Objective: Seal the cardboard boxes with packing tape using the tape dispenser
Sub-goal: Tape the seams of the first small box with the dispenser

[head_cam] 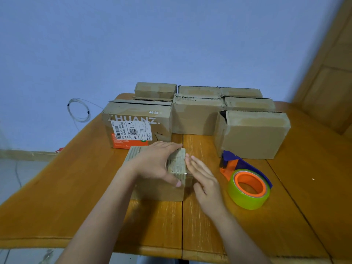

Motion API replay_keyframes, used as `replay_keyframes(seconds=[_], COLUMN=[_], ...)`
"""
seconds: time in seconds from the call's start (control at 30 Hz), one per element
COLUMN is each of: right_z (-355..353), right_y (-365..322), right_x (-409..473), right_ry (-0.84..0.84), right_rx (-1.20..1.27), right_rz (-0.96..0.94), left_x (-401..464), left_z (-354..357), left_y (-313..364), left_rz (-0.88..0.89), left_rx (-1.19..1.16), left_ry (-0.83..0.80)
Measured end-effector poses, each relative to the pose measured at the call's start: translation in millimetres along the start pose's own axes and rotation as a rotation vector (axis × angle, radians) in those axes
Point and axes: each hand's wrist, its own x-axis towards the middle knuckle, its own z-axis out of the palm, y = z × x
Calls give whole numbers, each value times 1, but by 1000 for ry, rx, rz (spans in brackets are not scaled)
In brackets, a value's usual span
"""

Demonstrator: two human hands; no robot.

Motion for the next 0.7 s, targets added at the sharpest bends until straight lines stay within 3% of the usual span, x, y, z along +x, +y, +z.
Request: replay_keyframes(seconds=[0.13,0.3,0.37,0.5,0.7], right_z=[2,2,-1,4,8], right_y=[-3,-6,-7,-8,-4], right_x=[-6,-3,-3,-8,-7], right_ry=[-111,216,263,129,20], right_rx=[173,84,60,16,11], right_rz=[100,187,200,127,239], left_x=[2,-1,-2,-1,0], left_z=[1,0,0,0,0], left_y=[-2,-2,-2,-2,-4], left_rz=[5,-5,-12,-10,-5], left_rx=[-6,-39,-48,-43,-59], left_ry=[6,14,15,11,10])
